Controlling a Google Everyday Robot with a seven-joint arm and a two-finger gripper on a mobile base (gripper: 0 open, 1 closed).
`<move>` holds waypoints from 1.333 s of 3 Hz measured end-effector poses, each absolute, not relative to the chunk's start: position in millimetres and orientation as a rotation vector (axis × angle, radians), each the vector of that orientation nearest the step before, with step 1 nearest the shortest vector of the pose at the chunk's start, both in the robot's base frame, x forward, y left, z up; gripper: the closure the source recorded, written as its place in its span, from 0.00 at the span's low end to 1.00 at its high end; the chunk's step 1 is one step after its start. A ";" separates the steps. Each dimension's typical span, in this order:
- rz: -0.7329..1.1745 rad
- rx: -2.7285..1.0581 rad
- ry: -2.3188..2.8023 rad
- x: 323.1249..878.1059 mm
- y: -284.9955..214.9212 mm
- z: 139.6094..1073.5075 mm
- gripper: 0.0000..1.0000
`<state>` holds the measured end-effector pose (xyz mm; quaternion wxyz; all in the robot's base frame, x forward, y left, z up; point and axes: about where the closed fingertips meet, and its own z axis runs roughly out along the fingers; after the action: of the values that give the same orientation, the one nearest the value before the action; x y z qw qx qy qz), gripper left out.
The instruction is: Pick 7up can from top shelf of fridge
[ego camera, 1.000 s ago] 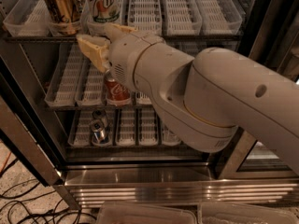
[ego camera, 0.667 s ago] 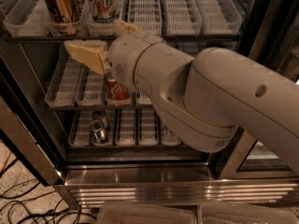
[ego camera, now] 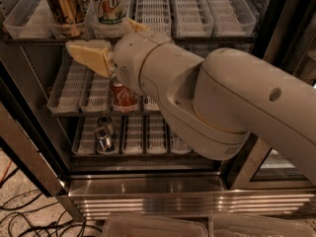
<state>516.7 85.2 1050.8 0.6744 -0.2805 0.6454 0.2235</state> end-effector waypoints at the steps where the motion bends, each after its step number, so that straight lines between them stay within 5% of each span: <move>1: 0.493 -0.626 1.448 522.9 86.0 1051.8 0.16; 4: 0.451 -0.613 1.433 546.4 81.0 1050.4 0.21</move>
Offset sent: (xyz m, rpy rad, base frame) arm 0.0288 -0.0046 -0.0170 0.0110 0.0101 -0.0425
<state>546.4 81.0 1050.4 0.6886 -0.2741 0.6404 0.2015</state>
